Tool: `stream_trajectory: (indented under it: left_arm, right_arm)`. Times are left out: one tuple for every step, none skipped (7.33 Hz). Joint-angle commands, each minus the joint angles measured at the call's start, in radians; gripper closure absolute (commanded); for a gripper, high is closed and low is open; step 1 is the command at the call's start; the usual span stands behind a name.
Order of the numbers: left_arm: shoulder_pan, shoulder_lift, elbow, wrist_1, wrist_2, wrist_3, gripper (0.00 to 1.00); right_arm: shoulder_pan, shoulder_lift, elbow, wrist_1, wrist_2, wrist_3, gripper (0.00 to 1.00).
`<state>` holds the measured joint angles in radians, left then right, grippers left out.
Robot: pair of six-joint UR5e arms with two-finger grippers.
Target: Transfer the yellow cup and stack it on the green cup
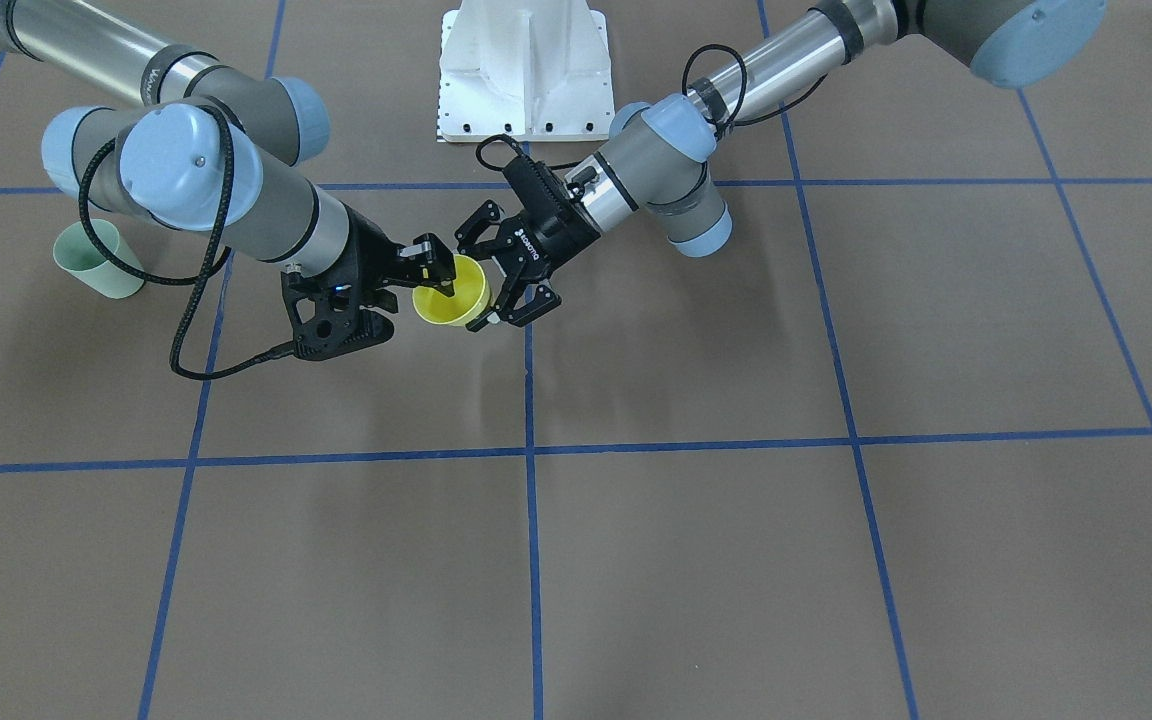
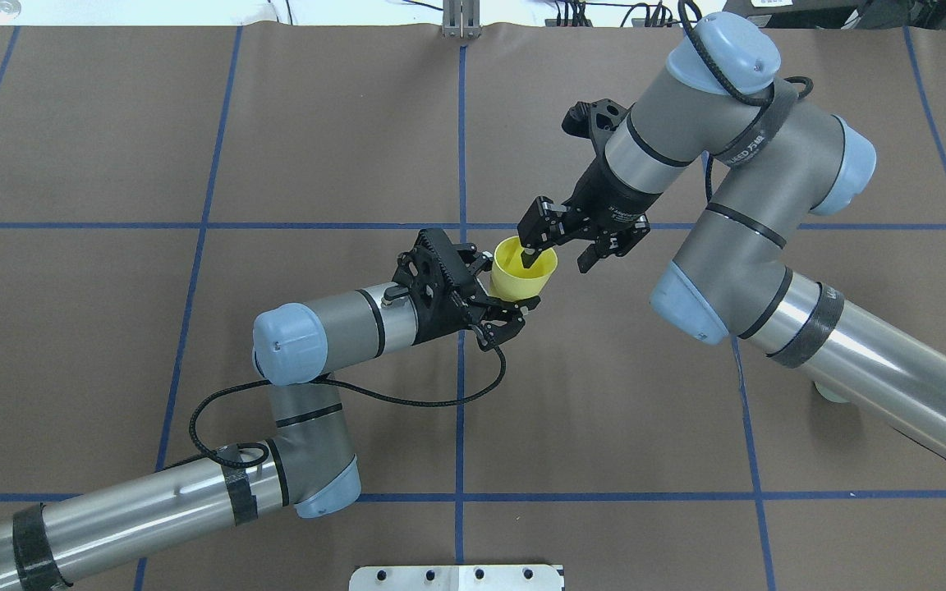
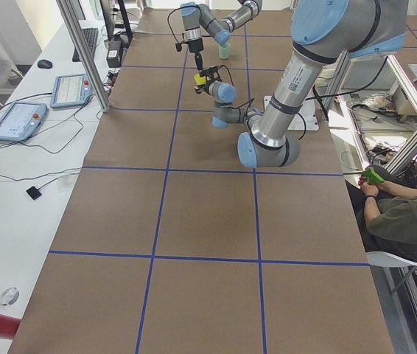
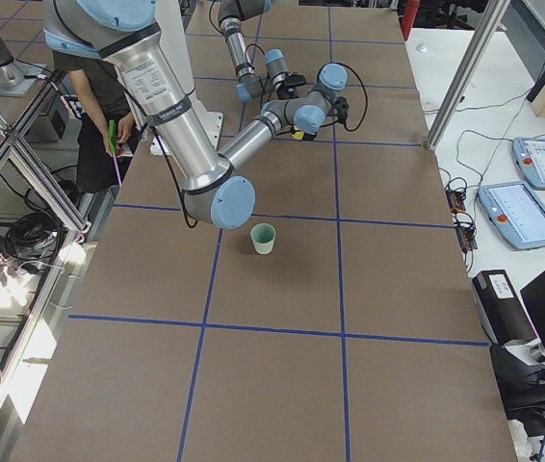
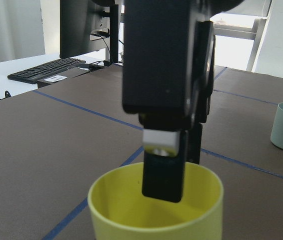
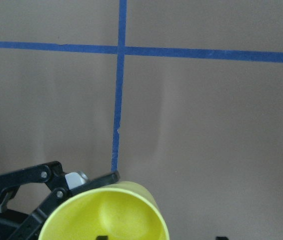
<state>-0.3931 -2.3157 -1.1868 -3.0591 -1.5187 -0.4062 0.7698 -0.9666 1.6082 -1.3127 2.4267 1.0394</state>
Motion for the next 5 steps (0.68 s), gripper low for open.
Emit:
stream_trajectory:
  left_arm:
    - [0.0, 0.001, -0.001, -0.001, 0.0, -0.003, 0.38]
    - [0.002, -0.001, -0.001, -0.001, 0.0, -0.005, 0.38]
    - [0.002, 0.001, -0.001, -0.001, 0.0, -0.005, 0.38]
    - [0.002, 0.001, -0.001, -0.001, 0.0, -0.005, 0.38]
    - [0.003, 0.001, -0.001, -0.001, 0.0, -0.005, 0.38]
  right_arm:
    - [-0.001, 0.0, -0.001, 0.012, 0.0, 0.002, 0.4]
    - [-0.001, 0.0, -0.001, 0.016, 0.002, 0.01, 0.46]
    - [-0.001, -0.001, -0.002, 0.033, 0.002, 0.011, 0.53]
    - [-0.001, -0.001, -0.002, 0.033, 0.003, 0.022, 0.61]
    - [-0.001, 0.0, -0.002, 0.035, 0.005, 0.028, 0.67]
